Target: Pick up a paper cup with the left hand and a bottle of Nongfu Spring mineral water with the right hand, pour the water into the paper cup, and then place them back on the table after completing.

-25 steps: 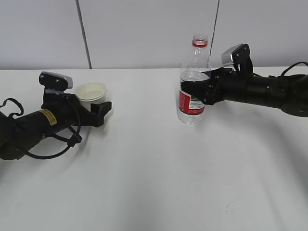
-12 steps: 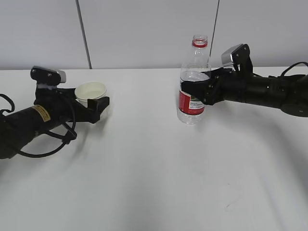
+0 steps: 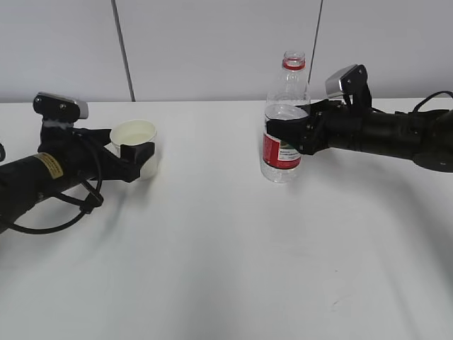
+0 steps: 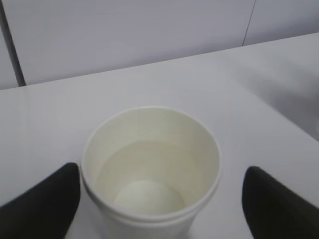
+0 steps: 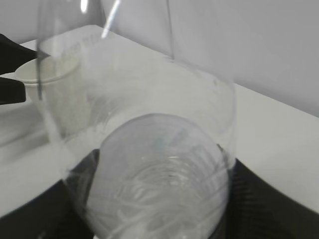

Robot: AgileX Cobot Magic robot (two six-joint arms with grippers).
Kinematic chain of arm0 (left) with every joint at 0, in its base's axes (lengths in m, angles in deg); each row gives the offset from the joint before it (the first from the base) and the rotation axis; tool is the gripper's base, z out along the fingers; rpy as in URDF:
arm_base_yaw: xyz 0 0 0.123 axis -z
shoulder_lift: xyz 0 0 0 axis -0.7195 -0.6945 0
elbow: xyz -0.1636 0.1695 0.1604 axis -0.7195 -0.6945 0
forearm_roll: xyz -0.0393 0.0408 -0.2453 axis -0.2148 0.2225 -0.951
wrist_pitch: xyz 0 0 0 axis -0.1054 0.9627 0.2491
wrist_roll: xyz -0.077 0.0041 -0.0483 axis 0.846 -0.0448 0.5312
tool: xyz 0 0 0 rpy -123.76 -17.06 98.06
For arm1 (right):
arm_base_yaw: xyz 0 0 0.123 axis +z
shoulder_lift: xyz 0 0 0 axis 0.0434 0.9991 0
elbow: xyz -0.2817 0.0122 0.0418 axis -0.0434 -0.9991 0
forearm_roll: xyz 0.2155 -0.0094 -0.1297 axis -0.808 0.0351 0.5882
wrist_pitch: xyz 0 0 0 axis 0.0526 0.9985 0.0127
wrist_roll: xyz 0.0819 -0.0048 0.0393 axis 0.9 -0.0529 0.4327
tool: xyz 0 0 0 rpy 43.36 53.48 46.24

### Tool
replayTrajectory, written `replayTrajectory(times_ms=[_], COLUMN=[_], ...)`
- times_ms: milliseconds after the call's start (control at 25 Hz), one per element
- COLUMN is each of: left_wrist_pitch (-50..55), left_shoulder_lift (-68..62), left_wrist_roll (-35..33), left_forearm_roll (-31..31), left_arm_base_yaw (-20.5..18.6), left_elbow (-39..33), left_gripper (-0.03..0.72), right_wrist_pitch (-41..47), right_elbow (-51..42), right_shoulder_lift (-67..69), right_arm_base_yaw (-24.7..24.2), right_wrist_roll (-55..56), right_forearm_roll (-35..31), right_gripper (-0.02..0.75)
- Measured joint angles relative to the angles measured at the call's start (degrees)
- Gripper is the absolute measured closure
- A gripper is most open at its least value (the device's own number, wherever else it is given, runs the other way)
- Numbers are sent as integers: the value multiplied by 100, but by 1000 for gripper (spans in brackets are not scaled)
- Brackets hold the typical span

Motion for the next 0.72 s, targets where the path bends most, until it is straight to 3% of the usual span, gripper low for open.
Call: replayTrajectory(times_ms=[720], left_wrist_pitch=[1004], left_shoulder_lift=[927], left_wrist_roll=[86], left_forearm_roll=[6], left_arm_base_yaw=[0], left_elbow=[-18], left_gripper=[97], right_wrist_pitch=[153], right_elbow=[7], right_shoulder_lift=[4], right_arm_base_yaw=[0], right_wrist_roll=[0], right_forearm_roll=[-43], right_gripper=[267])
